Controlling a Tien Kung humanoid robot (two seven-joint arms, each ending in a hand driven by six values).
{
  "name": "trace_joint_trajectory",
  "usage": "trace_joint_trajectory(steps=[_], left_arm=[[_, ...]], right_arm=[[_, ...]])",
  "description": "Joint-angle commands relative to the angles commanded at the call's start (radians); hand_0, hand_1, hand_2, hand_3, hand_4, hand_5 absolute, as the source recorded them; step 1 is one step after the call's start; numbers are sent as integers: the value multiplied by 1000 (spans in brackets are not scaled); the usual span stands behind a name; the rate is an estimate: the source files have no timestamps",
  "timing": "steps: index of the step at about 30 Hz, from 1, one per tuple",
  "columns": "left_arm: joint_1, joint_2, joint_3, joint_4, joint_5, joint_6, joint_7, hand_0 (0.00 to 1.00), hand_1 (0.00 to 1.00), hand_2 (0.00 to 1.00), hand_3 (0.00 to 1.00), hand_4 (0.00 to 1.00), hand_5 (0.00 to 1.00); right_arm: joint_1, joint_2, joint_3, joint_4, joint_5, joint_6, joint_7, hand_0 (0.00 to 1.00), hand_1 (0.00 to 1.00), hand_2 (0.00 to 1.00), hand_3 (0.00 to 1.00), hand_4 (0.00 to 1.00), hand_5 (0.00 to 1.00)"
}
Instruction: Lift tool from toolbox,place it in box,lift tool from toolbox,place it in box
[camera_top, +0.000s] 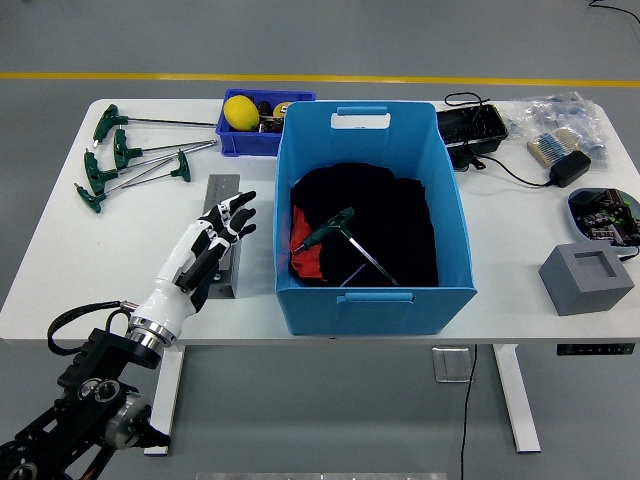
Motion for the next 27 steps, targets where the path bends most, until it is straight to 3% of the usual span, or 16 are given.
trace_joint_trajectory(steps=[9,16,27], left_arm=[[13,-7,-72,2,15,6,-9,902,941,998,894,915,814],[11,-44,-153,18,41,-4,2,898,929,998,887,916,816],[4,-47,-242,41,60,-63,49,882,898,959,863,918,820]], right_arm=[[-6,13,23,1,-22,-4,-3,674,646,712,570,773,714],[-2,11,35,1,-36,-7,-2,675,651,711,572,773,715],[9,3,32,2,-31,-8,2,676,651,711,571,777,719]])
